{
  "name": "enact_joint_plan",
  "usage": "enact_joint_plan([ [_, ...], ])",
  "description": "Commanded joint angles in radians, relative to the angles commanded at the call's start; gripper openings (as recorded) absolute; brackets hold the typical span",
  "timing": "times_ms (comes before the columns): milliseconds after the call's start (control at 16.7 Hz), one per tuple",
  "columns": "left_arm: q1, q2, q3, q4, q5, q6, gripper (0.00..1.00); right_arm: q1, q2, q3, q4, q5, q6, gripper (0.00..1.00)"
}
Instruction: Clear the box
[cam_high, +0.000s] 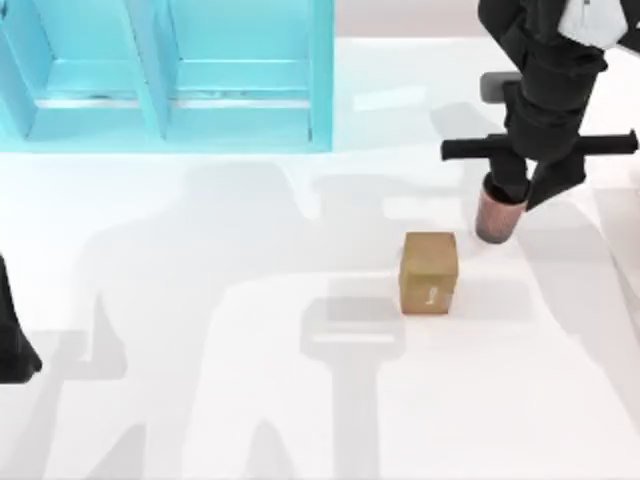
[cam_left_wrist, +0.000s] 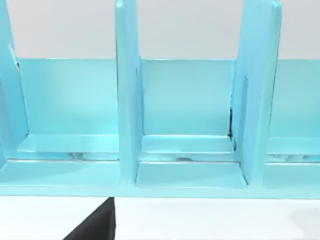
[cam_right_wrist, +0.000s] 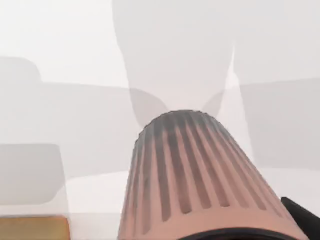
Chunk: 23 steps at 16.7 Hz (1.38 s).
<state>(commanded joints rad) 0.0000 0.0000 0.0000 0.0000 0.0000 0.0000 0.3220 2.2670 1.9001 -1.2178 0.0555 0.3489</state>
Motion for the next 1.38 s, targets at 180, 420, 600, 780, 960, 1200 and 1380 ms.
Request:
enact_joint_plan([
  [180,0.0,0.0,0.0,0.0,0.0,0.0,1.0,0.004,0.011,-0.047,0.051,0.002,0.002,0.0],
  [420,0.0,0.0,0.0,0.0,0.0,0.0,1.0,0.004,0.011,-0.047,0.051,0.002,0.002,0.08],
  [600,0.0,0.0,0.0,0.0,0.0,0.0,1.0,0.004,0.011,-0.047,0.051,0.002,0.002,0.3],
  [780,0.0,0.0,0.0,0.0,0.0,0.0,1.0,0.004,0.011,-0.047,0.051,0.002,0.002,0.53],
  [960,0.0,0.0,0.0,0.0,0.0,0.0,1.0,0.004,0.011,-0.047,0.051,0.002,0.002,0.75],
  [1200,0.0,0.0,0.0,0.0,0.0,0.0,1.0,0.004,0.011,-0.047,0.051,0.002,0.002,1.0],
  [1380,0.0,0.0,0.0,0.0,0.0,0.0,1.0,0.004,0.011,-0.047,0.051,0.002,0.002,1.0],
])
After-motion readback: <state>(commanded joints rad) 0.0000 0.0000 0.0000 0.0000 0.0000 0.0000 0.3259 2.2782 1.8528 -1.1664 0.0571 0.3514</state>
